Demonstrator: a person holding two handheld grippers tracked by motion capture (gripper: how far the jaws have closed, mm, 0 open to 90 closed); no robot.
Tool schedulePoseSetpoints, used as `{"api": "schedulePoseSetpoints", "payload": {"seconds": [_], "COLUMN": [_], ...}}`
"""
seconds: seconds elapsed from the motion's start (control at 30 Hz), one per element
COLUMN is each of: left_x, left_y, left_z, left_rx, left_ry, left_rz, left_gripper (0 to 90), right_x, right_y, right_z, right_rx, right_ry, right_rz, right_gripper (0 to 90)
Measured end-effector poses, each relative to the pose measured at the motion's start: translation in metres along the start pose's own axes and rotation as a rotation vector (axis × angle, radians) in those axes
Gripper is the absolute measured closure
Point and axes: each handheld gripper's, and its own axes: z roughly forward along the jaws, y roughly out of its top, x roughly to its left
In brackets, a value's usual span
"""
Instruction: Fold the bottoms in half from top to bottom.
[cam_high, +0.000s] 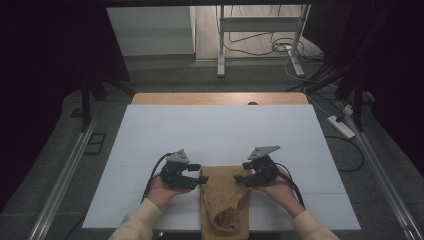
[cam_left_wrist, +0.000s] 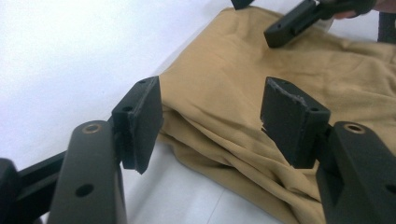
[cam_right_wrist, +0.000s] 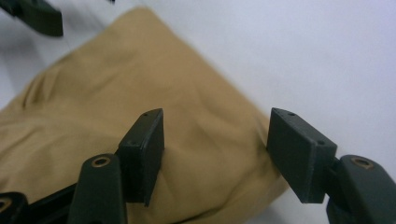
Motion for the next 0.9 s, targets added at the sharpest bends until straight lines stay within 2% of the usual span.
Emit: {"api": "schedulePoseSetpoints", "payload": {"seconds": [0.23,0.33,0.43,0.57,0.63,0.73,0.83,0.9], "left_x": [0.0,-0.001,-0.001,-0.001,-0.001,-0.001,-0.001,-0.001], "left_y": [0.0,0.0,-0.001,-0.001,-0.001,-0.001,-0.001,-0.001], "left_z": [0.0,-0.001,-0.002,-0.002,-0.002,-0.002,-0.002,-0.002], "left_rx": [0.002,0.0,-0.005,-0.003,-0.002,-0.002,-0.002,-0.003], "left_ry": [-0.005,-0.004,-0.005,-0.006,-0.006,-0.005,-0.004,-0.005], "left_rz": [0.002,0.003,0.001,0.001,0.003,0.002,0.002,0.002], "left_gripper": [37.1,37.0,36.9,36.9,36.9,36.9,36.9,36.9], "right_x": [0.009,0.013,0.013,0.011,0.013,0.015,0.016,0.018], "right_y": [-0.017,-0.022,-0.024,-0.029,-0.03,-0.03,-0.03,-0.029], "right_z": [-0.008,-0.011,-0.015,-0.011,-0.009,-0.009,-0.01,-0.011], "right_rx": [0.023,0.03,0.031,0.07,0.079,0.07,0.06,0.06], "right_ry": [0.008,-0.009,-0.023,-0.023,-0.03,-0.039,-0.03,-0.027], "right_rz": [0.006,-0.006,0.013,0.043,0.043,0.061,0.047,0.03], "right_gripper": [36.3,36.3,36.3,37.6,44.5,60.6,76.6,81.7]}}
